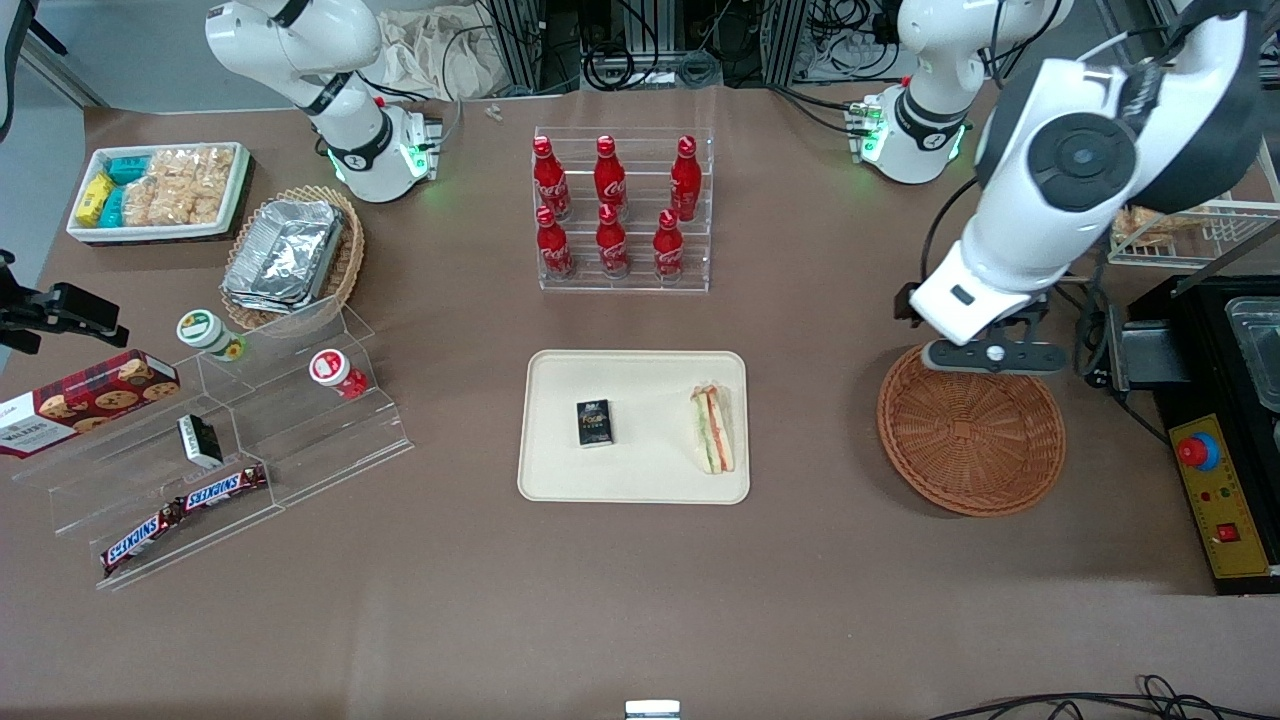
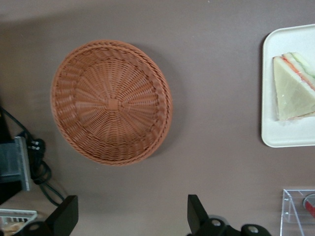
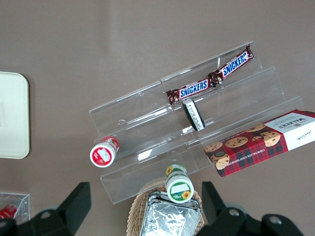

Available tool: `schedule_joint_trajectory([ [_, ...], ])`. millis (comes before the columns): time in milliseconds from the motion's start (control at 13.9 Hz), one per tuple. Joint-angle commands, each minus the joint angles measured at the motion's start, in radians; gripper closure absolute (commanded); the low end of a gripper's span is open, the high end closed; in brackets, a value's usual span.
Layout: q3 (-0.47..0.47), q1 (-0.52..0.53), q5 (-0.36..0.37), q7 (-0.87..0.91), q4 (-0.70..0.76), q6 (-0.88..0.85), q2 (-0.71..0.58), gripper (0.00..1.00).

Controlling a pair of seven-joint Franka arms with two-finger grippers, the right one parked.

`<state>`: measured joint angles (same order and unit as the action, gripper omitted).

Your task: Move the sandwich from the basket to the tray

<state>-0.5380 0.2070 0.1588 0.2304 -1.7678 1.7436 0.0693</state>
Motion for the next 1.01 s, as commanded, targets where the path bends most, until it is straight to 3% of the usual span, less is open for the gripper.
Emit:
schedule_joint_trajectory([
  [0, -0.004, 0.014, -0.010, -0.039, 0.100, -0.035, 0.062, 0.00],
  [288, 0.036, 0.014, -0.015, -0.042, 0.177, -0.151, 0.086, 0.00],
  [576, 0.249, -0.124, -0.004, -0.135, 0.218, -0.251, 0.052, 0.00],
  [792, 0.510, -0.312, -0.016, -0.238, 0.306, -0.257, 0.090, 0.00],
  [936, 0.529, -0.336, -0.008, -0.229, 0.300, -0.265, 0.087, 0.00],
])
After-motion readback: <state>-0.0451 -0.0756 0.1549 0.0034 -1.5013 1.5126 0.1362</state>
